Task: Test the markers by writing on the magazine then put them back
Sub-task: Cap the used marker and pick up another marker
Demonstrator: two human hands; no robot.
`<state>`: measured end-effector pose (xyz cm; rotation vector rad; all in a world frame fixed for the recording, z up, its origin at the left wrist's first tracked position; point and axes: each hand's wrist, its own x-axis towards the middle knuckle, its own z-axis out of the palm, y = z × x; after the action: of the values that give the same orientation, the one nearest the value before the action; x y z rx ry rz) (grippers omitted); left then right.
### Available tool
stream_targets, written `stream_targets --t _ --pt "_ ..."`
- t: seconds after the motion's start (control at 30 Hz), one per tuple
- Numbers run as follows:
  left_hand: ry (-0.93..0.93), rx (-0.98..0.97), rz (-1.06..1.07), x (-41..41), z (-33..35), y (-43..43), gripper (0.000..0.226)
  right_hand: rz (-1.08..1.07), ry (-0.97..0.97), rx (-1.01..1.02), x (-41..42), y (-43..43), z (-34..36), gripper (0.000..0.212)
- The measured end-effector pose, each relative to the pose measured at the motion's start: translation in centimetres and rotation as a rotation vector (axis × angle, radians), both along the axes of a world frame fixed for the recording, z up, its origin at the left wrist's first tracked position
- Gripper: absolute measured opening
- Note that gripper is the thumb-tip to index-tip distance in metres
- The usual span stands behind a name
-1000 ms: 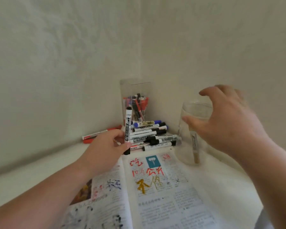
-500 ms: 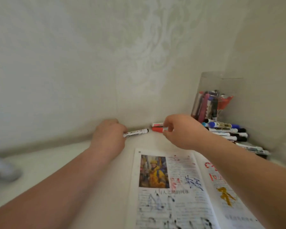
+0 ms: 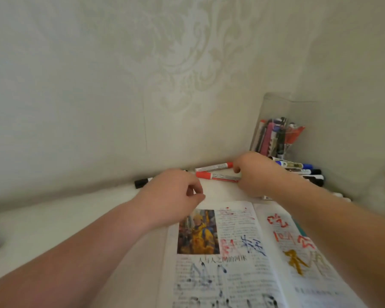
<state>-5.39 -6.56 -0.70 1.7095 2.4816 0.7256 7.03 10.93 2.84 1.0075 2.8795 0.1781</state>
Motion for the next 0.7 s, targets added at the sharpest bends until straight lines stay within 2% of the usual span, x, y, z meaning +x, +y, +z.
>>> stream_targets --t 0.07,0.13,0.17,0.23,0.33,0.4,0.47,0.53,0.6,0.7 --pt "-0.063 -0.065 -0.053 1.6 0.5 0.9 0.014 -0.012 0.004 0.026 0.0 -0.1 -0.2 0.008" --pt "-0.025 -0.116 -0.091 3.0 0.8 2.0 0.016 -0.027 0.056 0.026 0.0 0.1 -0.2 0.015" --pt "-0.001 -0.118 -0.098 3.6 0.8 2.6 0.016 -0.034 0.114 0.026 0.3 0.3 -0.1 0.012" --pt "-0.009 -0.085 -0.076 4.5 0.9 3.9 0.014 -0.016 0.337 0.025 1.2 1.0 0.3 0.012" --pt "-0.192 0.085 0.016 5.4 0.7 5.6 0.018 0.009 0.785 -0.038 4.1 1.3 1.9 0.018" --pt "-0.252 0.212 0.041 6.0 0.6 6.3 0.029 -0.032 1.018 -0.184 7.0 0.8 3.2 0.017" --pt "-0.253 0.266 0.017 6.6 0.4 6.7 0.045 -0.063 1.155 -0.355 9.7 0.5 3.7 0.015" --pt "-0.238 0.282 -0.043 7.0 0.2 6.7 0.053 -0.084 1.220 -0.504 11.7 0.7 3.3 0.014" --pt "-0.181 0.291 -0.058 6.6 0.4 6.7 0.050 -0.107 1.234 -0.616 12.8 0.9 2.5 0.012" --pt "-0.082 0.194 -0.021 3.4 0.9 7.9 0.043 -0.153 1.237 -0.675 13.6 1.3 0.7 0.009"
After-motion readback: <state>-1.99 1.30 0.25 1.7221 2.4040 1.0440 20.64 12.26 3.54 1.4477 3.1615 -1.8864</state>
